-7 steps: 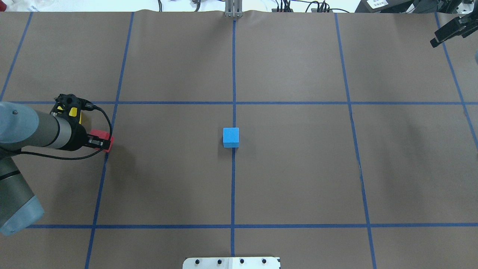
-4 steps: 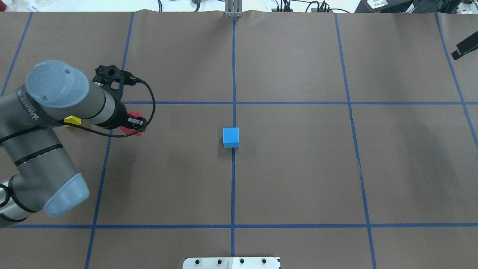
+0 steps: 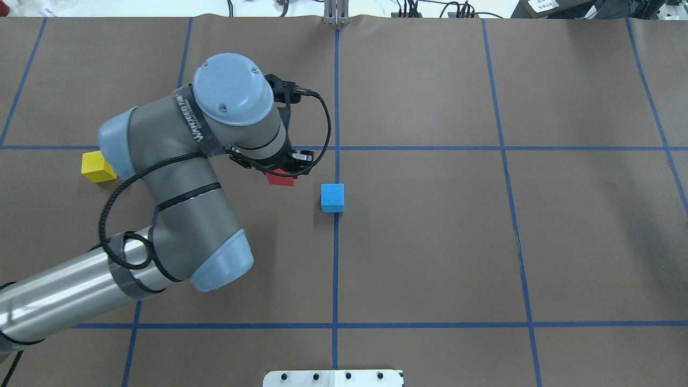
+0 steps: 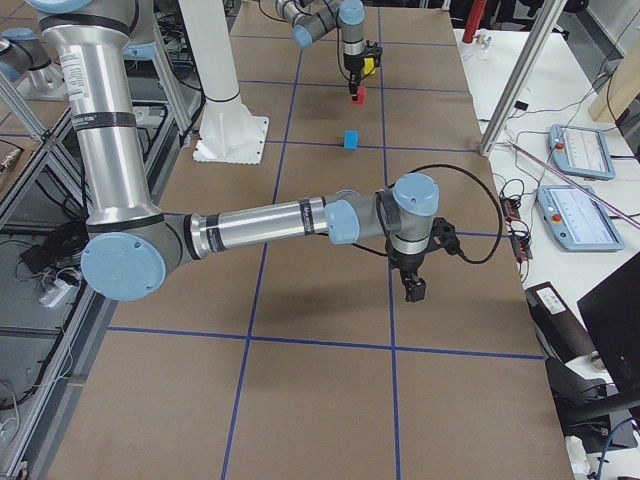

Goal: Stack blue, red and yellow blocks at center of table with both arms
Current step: 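Carry the red cube with the left gripper onto the blue cube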

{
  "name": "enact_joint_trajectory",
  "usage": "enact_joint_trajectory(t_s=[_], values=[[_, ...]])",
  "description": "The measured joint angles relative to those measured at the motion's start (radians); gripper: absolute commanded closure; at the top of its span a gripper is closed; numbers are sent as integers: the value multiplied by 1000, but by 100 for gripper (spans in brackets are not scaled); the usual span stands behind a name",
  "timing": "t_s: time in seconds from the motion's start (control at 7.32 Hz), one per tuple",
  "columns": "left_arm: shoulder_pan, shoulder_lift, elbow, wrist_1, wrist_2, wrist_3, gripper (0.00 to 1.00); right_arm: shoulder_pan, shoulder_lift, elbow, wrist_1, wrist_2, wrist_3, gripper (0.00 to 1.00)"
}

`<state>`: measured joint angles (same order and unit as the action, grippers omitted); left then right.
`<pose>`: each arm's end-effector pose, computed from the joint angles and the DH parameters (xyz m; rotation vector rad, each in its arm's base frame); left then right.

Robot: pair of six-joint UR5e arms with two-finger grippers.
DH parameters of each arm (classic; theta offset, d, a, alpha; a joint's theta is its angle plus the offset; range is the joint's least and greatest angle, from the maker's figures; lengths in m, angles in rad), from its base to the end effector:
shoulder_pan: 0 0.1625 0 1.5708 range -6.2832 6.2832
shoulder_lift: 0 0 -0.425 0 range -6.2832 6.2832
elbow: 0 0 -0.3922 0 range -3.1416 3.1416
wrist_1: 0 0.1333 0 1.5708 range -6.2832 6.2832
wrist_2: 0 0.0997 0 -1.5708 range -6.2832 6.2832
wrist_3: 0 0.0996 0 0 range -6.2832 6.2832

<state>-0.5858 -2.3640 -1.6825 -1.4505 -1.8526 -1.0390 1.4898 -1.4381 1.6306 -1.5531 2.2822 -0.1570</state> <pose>0.5110 -0.4658 0.1495 0.1866 0.8021 0.0596 0.0232 -0.5581 0.5617 0.2289 -0.7032 -0.3019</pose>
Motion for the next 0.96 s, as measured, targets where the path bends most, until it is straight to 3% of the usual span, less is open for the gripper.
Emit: enact_joint_trajectory(t_s=[0.27,0.96], values=[[56,-109,119,-5,53,-41,100,21,-16,0,-3,16,-17,0],[87,-137,204,-50,67,-57,100,40,-15,0,-4,20,-7,0]])
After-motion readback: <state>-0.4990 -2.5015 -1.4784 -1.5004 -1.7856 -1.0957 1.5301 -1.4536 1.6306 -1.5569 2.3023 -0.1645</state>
